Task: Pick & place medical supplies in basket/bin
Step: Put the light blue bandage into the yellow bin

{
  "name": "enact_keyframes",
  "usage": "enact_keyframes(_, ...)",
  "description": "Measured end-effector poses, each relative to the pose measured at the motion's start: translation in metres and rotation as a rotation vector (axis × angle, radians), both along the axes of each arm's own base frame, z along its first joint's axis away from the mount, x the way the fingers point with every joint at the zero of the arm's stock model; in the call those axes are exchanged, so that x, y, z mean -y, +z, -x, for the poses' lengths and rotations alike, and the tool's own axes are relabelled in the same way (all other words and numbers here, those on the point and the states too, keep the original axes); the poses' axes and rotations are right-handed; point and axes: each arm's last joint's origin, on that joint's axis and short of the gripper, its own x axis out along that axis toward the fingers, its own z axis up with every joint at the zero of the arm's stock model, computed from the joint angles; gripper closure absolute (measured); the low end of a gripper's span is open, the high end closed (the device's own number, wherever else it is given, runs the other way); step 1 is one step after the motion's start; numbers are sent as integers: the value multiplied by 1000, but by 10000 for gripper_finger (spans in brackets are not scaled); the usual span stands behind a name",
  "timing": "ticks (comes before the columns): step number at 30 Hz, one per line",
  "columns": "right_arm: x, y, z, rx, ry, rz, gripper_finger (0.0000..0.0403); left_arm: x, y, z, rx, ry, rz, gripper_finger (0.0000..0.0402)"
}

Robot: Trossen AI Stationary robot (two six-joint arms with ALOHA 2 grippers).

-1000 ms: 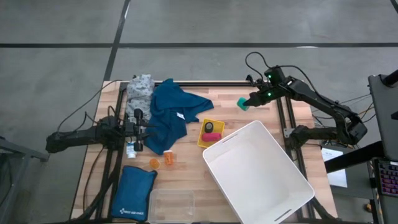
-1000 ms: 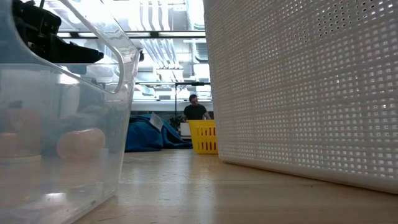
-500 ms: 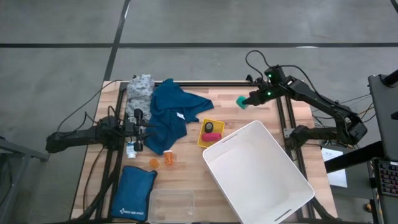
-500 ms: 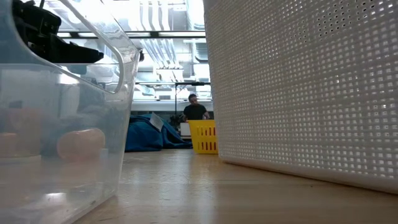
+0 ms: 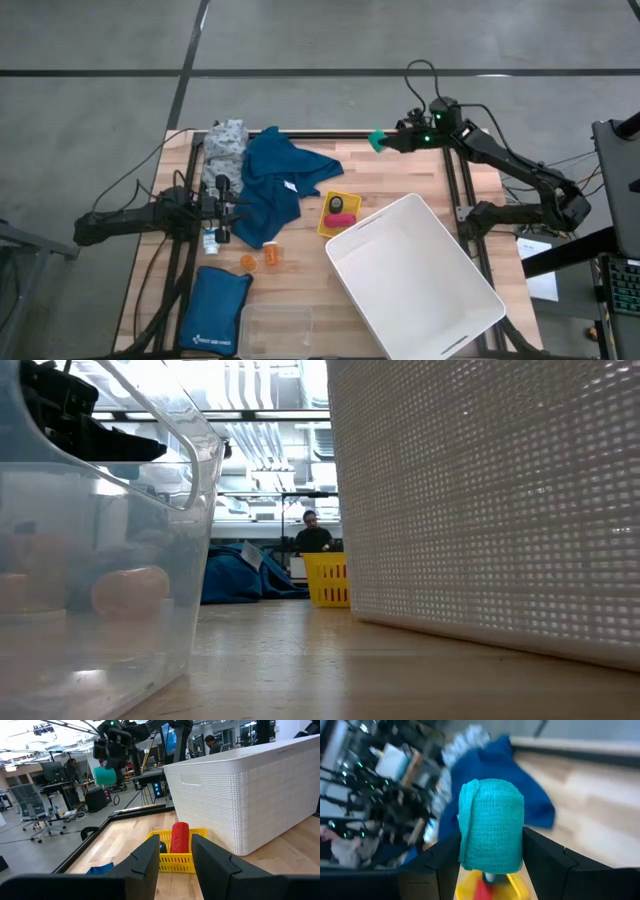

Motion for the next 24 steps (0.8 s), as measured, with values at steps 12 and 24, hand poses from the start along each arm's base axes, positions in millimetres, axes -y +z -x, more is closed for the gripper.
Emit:
enact_keyframes(12,-19,7,-23,31,0,69,213,0,0,0,0,0,0,284)
enact_keyframes(24,-50,7,-53,72,141,112,213,0,0,0,0,0,0,284)
